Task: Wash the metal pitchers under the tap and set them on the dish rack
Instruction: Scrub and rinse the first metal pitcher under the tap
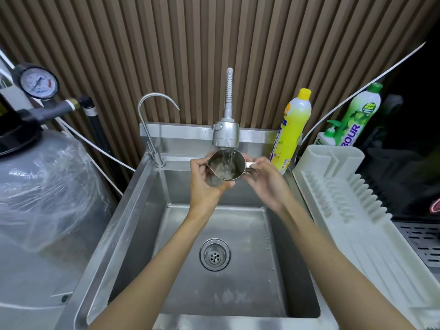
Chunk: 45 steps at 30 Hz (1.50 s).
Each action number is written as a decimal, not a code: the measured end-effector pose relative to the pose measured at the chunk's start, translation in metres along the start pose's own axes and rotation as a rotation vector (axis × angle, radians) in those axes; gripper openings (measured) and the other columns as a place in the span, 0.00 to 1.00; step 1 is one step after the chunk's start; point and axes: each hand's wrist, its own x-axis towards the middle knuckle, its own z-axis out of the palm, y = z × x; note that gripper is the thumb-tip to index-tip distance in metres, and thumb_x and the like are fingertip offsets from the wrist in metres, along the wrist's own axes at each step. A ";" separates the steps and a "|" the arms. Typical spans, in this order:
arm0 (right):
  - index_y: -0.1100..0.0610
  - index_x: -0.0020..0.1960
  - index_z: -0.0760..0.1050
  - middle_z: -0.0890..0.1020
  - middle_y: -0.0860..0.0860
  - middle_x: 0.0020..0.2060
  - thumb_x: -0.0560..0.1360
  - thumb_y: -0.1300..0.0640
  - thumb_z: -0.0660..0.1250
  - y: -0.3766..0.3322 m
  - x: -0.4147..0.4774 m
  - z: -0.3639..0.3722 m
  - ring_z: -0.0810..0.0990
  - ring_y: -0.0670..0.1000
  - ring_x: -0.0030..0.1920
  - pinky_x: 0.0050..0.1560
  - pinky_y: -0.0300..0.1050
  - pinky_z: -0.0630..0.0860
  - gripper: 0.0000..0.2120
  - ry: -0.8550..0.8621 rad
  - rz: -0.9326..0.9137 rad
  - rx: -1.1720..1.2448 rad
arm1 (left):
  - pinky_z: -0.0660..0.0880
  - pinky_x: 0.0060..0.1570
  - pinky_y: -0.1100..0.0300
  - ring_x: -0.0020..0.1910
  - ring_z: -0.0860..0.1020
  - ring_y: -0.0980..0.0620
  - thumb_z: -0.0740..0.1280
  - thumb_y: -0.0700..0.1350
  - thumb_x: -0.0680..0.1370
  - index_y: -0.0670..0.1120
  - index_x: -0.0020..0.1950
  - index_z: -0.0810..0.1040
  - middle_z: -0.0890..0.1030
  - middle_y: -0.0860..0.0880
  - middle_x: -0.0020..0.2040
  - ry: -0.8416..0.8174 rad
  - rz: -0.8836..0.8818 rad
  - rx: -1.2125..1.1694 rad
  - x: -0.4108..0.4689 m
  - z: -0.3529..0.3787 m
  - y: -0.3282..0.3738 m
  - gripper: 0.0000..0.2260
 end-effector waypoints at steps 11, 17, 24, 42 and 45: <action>0.59 0.44 0.70 0.78 0.57 0.46 0.73 0.67 0.56 0.039 0.004 -0.004 0.80 0.55 0.50 0.46 0.47 0.81 0.06 -0.003 0.174 0.237 | 0.73 0.62 0.59 0.62 0.74 0.52 0.79 0.48 0.60 0.61 0.55 0.70 0.76 0.51 0.60 -0.041 0.110 0.310 -0.004 -0.027 0.007 0.29; 0.56 0.40 0.69 0.80 0.54 0.37 0.77 0.61 0.55 0.027 -0.003 -0.005 0.81 0.52 0.36 0.37 0.48 0.81 0.09 0.133 0.232 -0.225 | 0.70 0.49 0.71 0.52 0.75 0.53 0.81 0.54 0.54 0.53 0.47 0.69 0.78 0.51 0.50 0.091 0.045 0.449 -0.013 -0.017 0.009 0.29; 0.56 0.35 0.71 0.77 0.51 0.32 0.74 0.61 0.59 -0.006 -0.006 0.002 0.77 0.49 0.28 0.28 0.43 0.77 0.10 0.316 0.278 -0.557 | 0.77 0.53 0.51 0.48 0.80 0.49 0.81 0.49 0.55 0.50 0.43 0.69 0.81 0.49 0.46 0.179 -0.369 0.049 -0.022 0.007 -0.004 0.26; 0.57 0.36 0.65 0.84 0.52 0.45 0.75 0.72 0.54 0.009 0.016 0.006 0.77 0.48 0.47 0.48 0.41 0.74 0.14 0.018 0.016 -0.161 | 0.72 0.57 0.64 0.57 0.74 0.54 0.69 0.22 0.64 0.49 0.60 0.66 0.74 0.47 0.60 0.133 -0.198 -0.197 -0.005 0.006 -0.008 0.33; 0.58 0.37 0.66 0.85 0.51 0.40 0.74 0.72 0.52 0.026 0.013 0.003 0.80 0.49 0.43 0.51 0.43 0.78 0.13 0.001 0.087 0.088 | 0.70 0.57 0.69 0.56 0.74 0.59 0.73 0.26 0.63 0.50 0.62 0.68 0.76 0.52 0.57 0.049 -0.057 0.024 -0.001 -0.009 -0.007 0.34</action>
